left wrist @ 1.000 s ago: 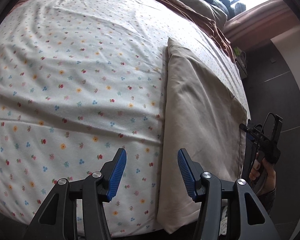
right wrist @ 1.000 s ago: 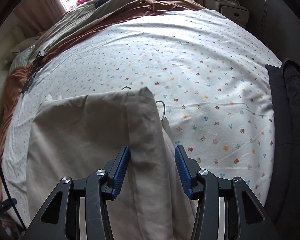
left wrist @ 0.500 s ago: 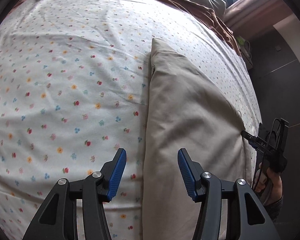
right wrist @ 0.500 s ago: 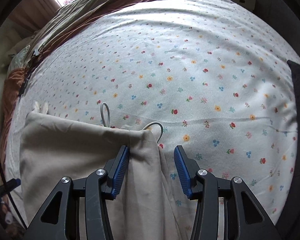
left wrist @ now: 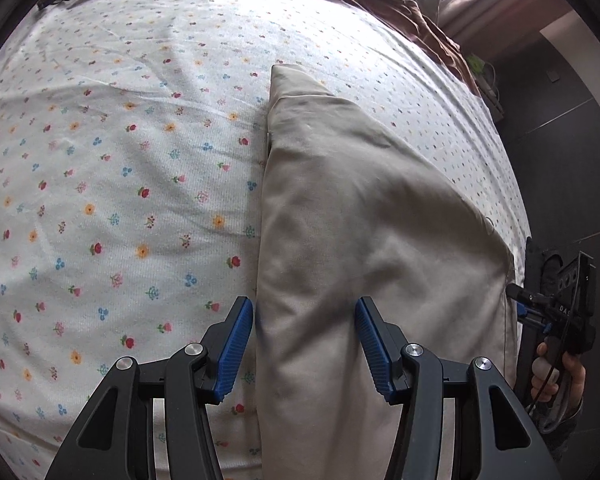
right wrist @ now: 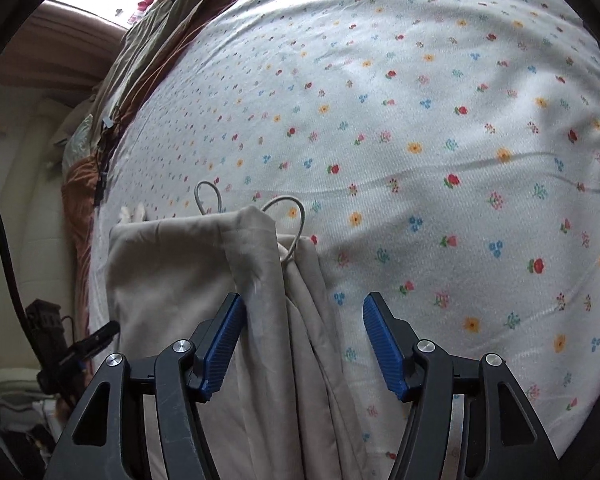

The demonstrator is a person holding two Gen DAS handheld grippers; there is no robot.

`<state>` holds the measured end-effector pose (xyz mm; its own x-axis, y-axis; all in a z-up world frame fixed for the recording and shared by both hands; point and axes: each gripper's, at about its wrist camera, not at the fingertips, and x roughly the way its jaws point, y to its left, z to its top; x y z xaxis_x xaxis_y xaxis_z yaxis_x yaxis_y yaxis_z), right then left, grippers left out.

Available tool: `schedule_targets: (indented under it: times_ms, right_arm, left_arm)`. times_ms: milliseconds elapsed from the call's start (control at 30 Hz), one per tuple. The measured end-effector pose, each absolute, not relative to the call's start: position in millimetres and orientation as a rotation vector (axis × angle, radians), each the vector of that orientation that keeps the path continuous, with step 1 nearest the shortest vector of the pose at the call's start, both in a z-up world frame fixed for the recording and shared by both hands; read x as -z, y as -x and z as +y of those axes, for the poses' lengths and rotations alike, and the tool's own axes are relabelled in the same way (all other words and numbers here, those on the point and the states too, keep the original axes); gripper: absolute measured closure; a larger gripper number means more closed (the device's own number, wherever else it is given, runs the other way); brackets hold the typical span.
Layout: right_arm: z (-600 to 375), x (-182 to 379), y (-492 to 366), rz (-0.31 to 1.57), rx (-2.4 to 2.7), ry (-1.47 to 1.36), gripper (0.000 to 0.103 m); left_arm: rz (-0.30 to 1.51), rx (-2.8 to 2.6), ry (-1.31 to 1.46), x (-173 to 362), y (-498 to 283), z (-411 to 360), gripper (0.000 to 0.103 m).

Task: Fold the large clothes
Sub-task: 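Grasp the folded jacket edge with the left gripper while the right gripper grasps beside it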

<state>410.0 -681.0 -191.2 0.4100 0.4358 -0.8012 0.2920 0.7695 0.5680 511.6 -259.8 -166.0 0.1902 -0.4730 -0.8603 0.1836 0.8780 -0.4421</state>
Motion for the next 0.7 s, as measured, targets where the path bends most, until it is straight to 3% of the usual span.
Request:
schedule_targets:
  times_ms: [600,700]
  right_arm:
    - [-655.4,224.3,-458.6,1.163,-0.423,-0.877,0.039]
    - [-647.7,221.7,-462.8,1.169,-0.400,-0.850,0.048]
  left_arm:
    - [1.263,0.432,0.255,171.0,-555.8,-280.1,0.048]
    - [1.268,0.395,0.251,171.6,-561.5,-285.5,0.048]
